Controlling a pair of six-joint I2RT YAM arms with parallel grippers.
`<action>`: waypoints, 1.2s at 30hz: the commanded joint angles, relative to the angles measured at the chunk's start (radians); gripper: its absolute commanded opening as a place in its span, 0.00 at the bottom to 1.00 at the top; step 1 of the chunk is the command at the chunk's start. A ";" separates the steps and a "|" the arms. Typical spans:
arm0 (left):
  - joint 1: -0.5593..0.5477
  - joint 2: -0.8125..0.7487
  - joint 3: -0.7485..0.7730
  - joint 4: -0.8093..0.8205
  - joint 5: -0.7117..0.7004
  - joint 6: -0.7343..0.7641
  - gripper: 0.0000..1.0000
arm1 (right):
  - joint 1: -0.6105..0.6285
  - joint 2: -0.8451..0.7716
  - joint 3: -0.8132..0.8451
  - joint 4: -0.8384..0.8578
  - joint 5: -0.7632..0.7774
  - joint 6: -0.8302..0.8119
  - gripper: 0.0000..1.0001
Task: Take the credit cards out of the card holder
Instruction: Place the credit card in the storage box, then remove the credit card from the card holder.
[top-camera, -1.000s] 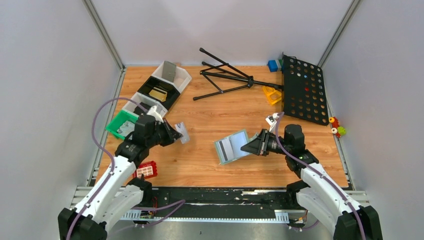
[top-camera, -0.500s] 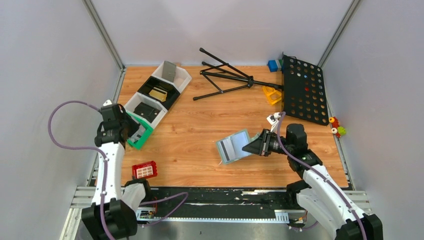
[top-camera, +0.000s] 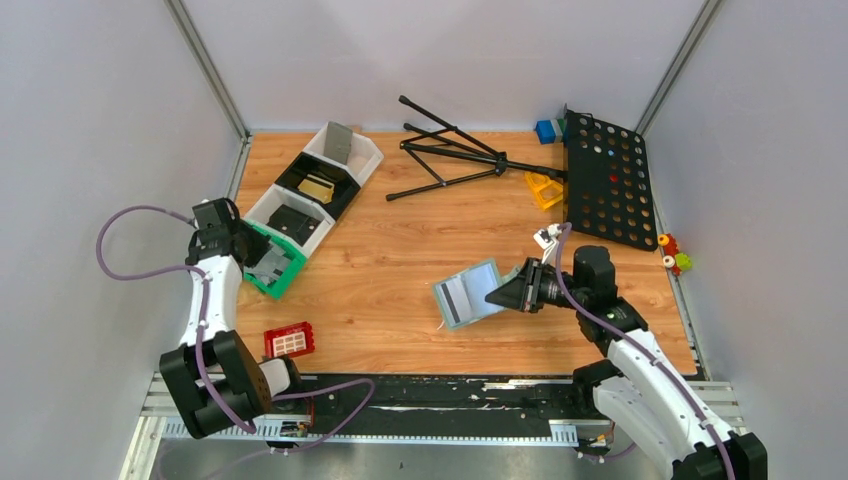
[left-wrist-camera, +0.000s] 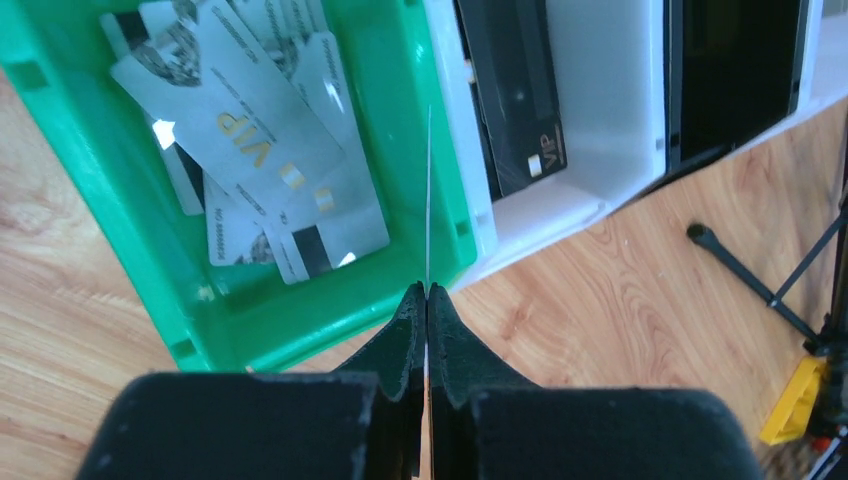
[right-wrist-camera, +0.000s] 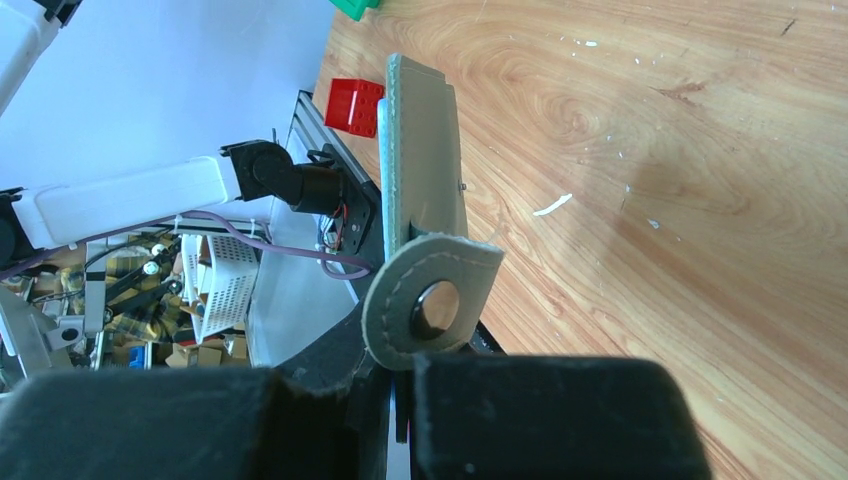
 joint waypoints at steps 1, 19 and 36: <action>0.062 0.019 -0.012 0.077 -0.021 -0.031 0.00 | -0.006 0.015 0.073 0.024 -0.018 -0.006 0.00; 0.135 0.057 -0.021 0.014 0.013 0.036 0.49 | -0.005 0.037 0.050 0.047 0.009 0.014 0.00; -0.038 -0.222 0.079 -0.108 0.250 0.117 0.92 | -0.005 0.044 0.029 0.093 0.035 0.039 0.00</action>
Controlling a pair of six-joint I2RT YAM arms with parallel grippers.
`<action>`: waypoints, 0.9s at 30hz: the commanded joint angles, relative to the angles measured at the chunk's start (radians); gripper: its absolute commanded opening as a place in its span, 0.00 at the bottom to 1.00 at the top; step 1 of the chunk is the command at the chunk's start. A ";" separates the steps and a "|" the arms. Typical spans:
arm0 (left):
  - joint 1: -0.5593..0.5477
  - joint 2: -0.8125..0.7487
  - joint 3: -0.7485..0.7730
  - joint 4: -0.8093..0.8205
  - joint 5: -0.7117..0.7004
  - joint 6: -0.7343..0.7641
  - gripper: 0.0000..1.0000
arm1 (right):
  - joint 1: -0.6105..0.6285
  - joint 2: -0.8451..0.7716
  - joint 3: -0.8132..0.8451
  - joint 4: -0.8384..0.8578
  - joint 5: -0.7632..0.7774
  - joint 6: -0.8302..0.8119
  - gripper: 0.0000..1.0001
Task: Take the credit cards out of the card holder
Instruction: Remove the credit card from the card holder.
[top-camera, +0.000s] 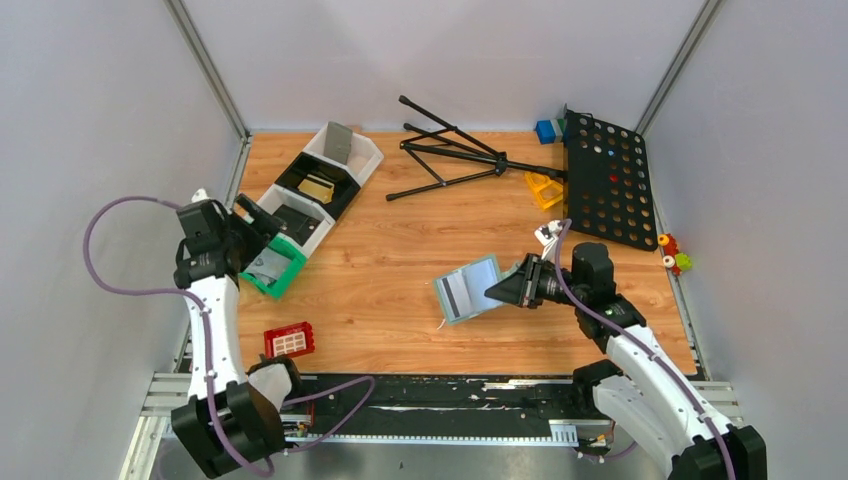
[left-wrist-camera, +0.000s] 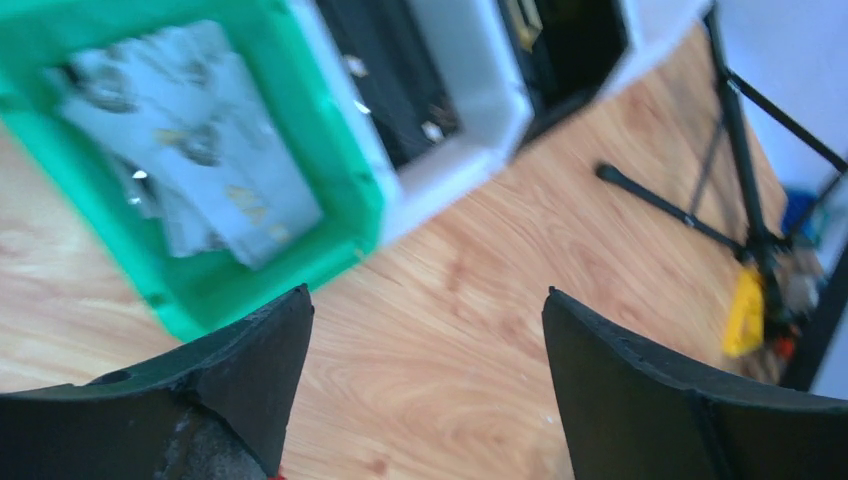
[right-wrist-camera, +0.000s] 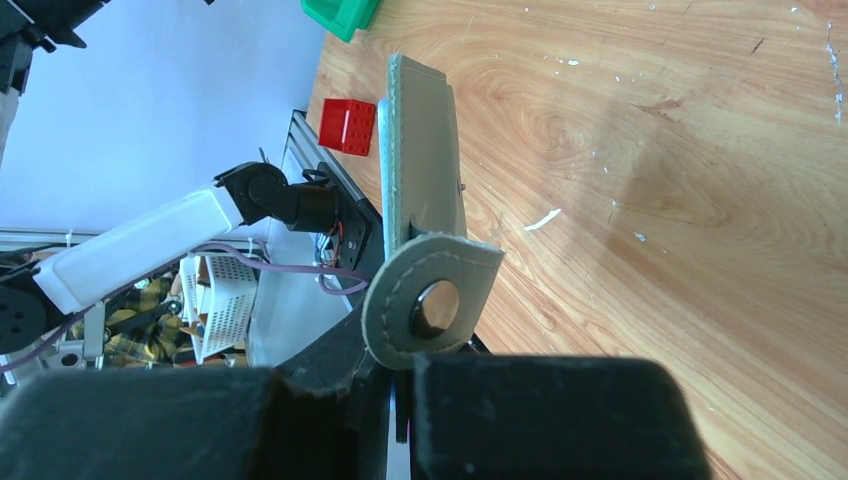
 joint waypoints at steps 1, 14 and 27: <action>-0.158 -0.065 0.028 -0.021 0.102 0.009 0.95 | -0.005 0.017 0.012 0.082 -0.003 0.020 0.00; -0.757 -0.271 -0.171 0.180 0.086 -0.118 1.00 | -0.005 -0.037 -0.005 0.114 0.000 0.067 0.00; -1.077 -0.142 -0.473 0.846 0.171 -0.403 0.88 | -0.005 -0.094 -0.073 0.327 -0.065 0.272 0.00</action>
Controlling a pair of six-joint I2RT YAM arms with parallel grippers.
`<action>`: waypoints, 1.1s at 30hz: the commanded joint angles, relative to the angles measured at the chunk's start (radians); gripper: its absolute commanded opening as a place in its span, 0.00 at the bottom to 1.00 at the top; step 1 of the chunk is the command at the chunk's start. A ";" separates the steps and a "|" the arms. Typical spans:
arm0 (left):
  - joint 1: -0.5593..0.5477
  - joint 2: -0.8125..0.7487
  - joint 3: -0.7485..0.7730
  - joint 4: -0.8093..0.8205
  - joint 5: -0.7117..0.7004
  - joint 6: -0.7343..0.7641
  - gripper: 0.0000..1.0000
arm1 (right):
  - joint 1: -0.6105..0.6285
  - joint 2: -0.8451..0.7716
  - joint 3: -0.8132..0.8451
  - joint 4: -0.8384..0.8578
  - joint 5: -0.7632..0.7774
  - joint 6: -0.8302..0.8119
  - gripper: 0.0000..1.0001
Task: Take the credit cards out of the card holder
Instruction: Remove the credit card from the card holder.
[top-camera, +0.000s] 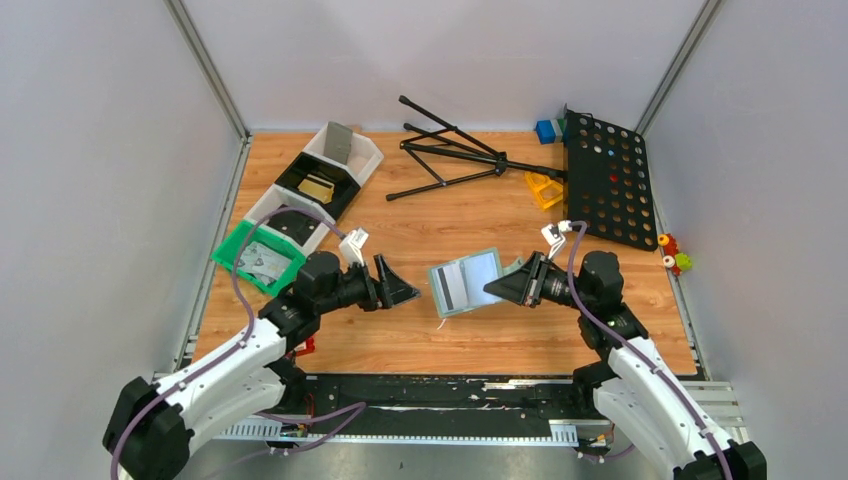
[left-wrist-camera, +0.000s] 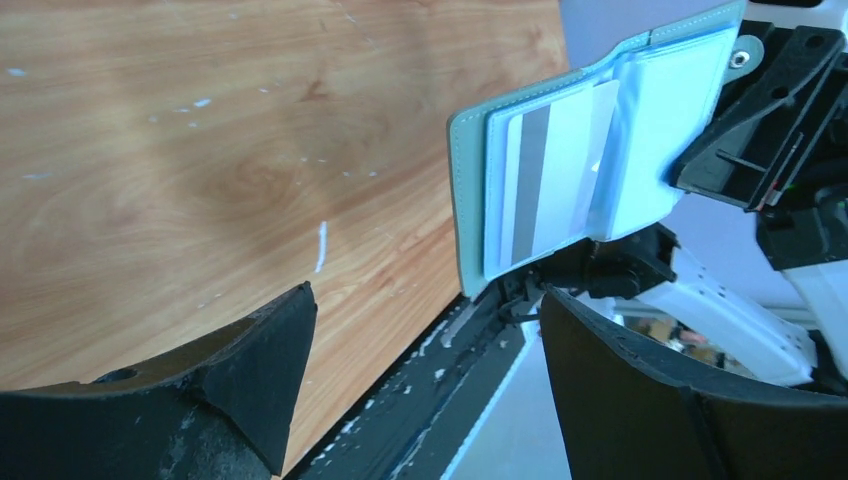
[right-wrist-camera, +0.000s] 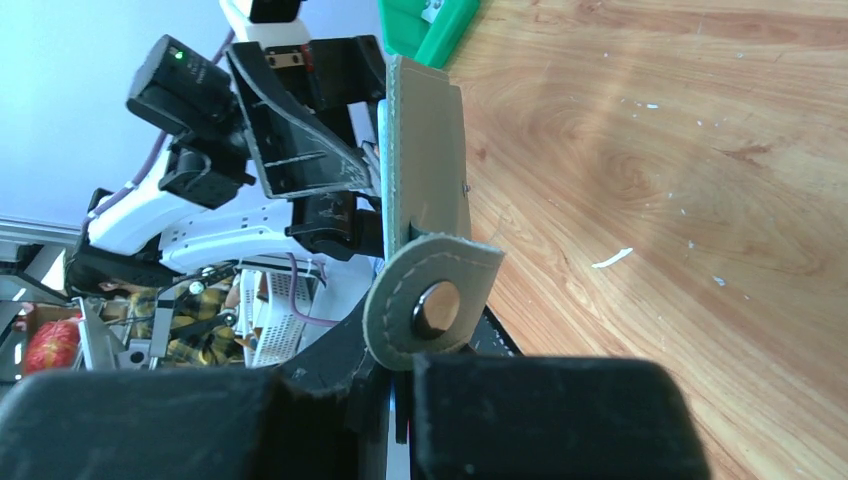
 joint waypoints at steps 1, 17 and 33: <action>-0.061 0.071 -0.022 0.331 0.047 -0.103 0.87 | -0.005 -0.017 -0.022 0.164 -0.049 0.123 0.00; -0.147 0.148 -0.108 0.631 0.006 -0.196 0.76 | -0.004 -0.015 -0.063 0.318 -0.109 0.284 0.00; -0.161 0.114 -0.107 0.704 0.029 -0.217 0.15 | -0.004 -0.024 -0.026 0.165 -0.087 0.174 0.00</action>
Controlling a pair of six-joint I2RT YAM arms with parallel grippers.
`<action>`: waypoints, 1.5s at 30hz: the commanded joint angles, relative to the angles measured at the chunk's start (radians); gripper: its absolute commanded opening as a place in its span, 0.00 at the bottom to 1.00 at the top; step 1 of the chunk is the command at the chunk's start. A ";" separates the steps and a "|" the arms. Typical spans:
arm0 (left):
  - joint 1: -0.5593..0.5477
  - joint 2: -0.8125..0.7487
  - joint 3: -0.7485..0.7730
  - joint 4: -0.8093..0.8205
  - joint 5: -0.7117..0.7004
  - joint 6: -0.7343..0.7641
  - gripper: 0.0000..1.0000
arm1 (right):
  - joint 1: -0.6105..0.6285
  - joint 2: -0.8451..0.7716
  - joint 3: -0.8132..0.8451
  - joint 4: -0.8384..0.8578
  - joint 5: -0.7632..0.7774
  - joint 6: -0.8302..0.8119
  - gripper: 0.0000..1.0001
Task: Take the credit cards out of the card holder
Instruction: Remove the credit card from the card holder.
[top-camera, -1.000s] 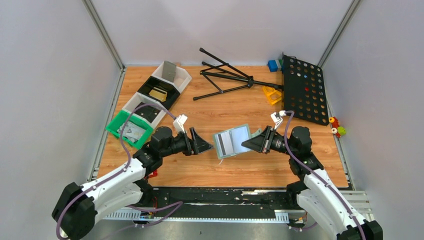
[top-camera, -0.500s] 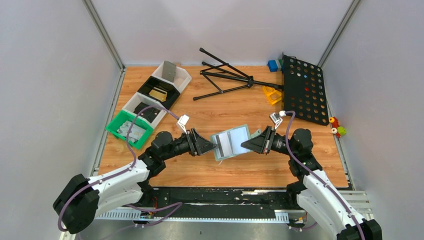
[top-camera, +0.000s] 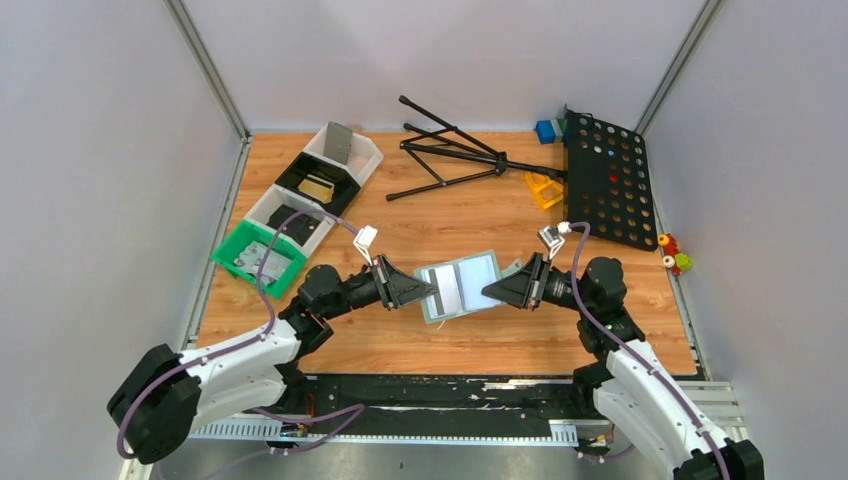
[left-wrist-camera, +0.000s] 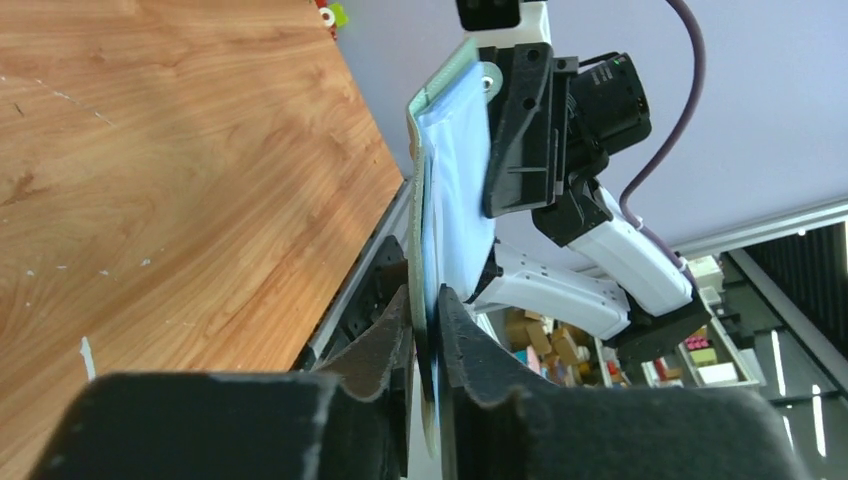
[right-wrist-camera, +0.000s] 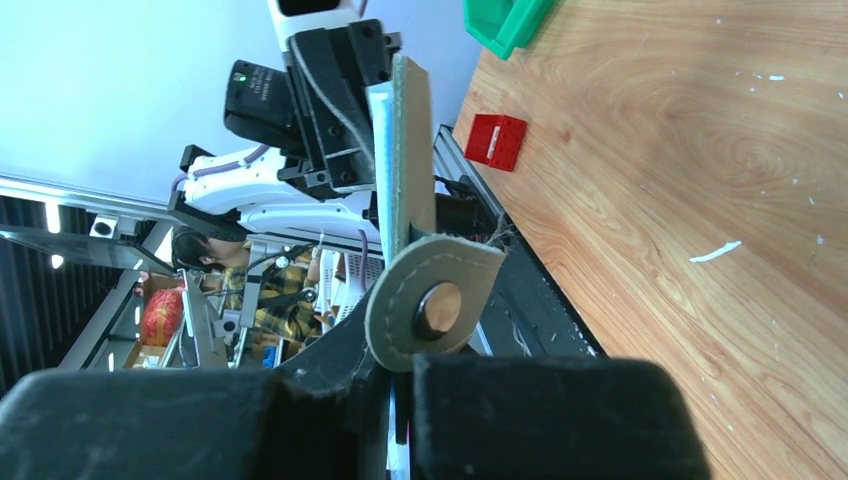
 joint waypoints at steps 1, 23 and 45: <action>-0.006 -0.099 0.018 -0.094 -0.031 0.071 0.12 | -0.004 -0.021 0.046 -0.105 0.027 -0.110 0.00; -0.028 -0.050 0.087 -0.238 0.004 0.122 0.00 | 0.033 0.004 0.370 -0.643 0.113 -0.592 0.37; -0.060 0.001 0.100 0.050 0.084 -0.019 0.00 | 0.196 0.156 0.205 -0.290 -0.024 -0.376 0.30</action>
